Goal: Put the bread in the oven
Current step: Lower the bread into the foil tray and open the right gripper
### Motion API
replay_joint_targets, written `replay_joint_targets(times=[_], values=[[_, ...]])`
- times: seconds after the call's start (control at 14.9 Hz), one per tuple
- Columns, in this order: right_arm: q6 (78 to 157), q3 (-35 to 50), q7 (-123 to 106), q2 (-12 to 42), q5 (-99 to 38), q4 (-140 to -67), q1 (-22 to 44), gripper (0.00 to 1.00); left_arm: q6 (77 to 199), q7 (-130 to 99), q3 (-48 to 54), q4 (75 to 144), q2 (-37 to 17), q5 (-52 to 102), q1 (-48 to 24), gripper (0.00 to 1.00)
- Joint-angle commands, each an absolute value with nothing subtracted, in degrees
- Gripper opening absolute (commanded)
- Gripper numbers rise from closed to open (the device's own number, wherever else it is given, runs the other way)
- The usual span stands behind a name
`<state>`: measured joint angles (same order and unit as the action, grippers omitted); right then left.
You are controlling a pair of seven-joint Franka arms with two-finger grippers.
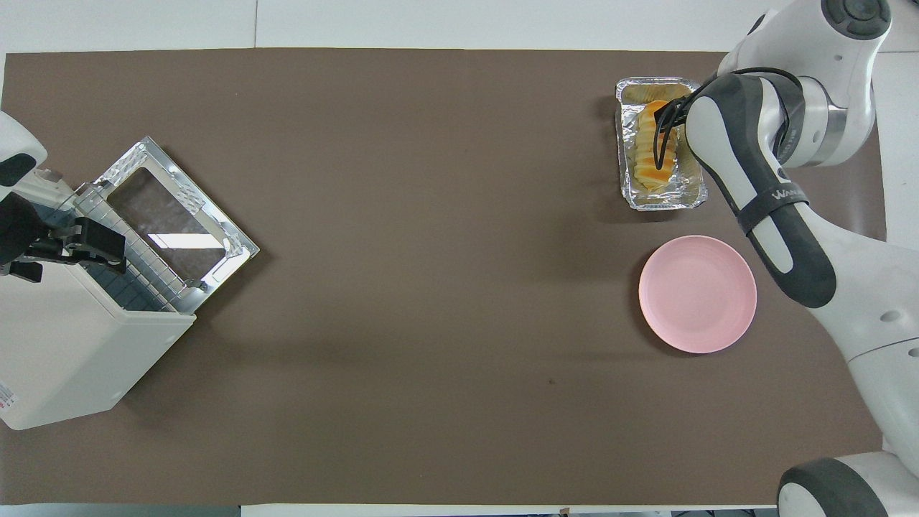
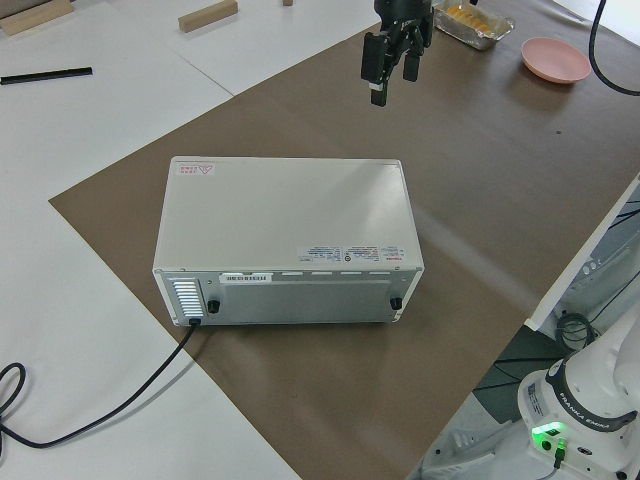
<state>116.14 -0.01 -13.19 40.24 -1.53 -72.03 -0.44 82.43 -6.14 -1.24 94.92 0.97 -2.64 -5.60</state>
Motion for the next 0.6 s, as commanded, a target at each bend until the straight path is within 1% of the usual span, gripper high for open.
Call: replay_joint_targets(times=[0.0, 0.07, 0.13, 0.2, 0.27, 0.34, 0.54], values=[[121.27, 0.35, -14.85, 38.16, -0.97, -78.81, -1.58, 1.00, 82.44, -6.06, -1.41, 95.62, 2.11, -1.67, -5.45, 1.00], [123.46, 0.35, -15.29, 37.45, -0.97, -81.27, -1.58, 1.00, 82.44, -6.06, -1.41, 95.62, 2.11, -1.67, -5.45, 1.00], [124.88, 0.35, -15.90, 37.09, -0.97, -82.86, -1.76, 0.90, 82.44, -6.06, -1.41, 95.62, 2.11, -1.67, -5.45, 1.00], [125.50, 0.35, -16.43, 36.57, -0.97, -83.75, -2.19, 0.64, 82.44, -6.06, -1.41, 95.62, 2.11, -1.67, -5.45, 1.00], [125.42, 0.35, -16.44, 36.48, -1.05, -83.93, -2.20, 0.27, 82.44, -6.06, -1.41, 95.62, 2.20, -1.67, -5.45, 1.00], [125.33, 0.35, -16.17, 36.47, -1.05, -83.94, -2.11, 0.00, 82.44, -6.06, -1.41, 95.62, 2.11, -1.67, -5.45, 1.00], [125.42, 0.44, -15.91, 36.47, -1.14, -83.94, -1.85, 0.00, 82.44, -6.06, -1.41, 95.62, 2.11, -1.67, -5.45, 1.00]])
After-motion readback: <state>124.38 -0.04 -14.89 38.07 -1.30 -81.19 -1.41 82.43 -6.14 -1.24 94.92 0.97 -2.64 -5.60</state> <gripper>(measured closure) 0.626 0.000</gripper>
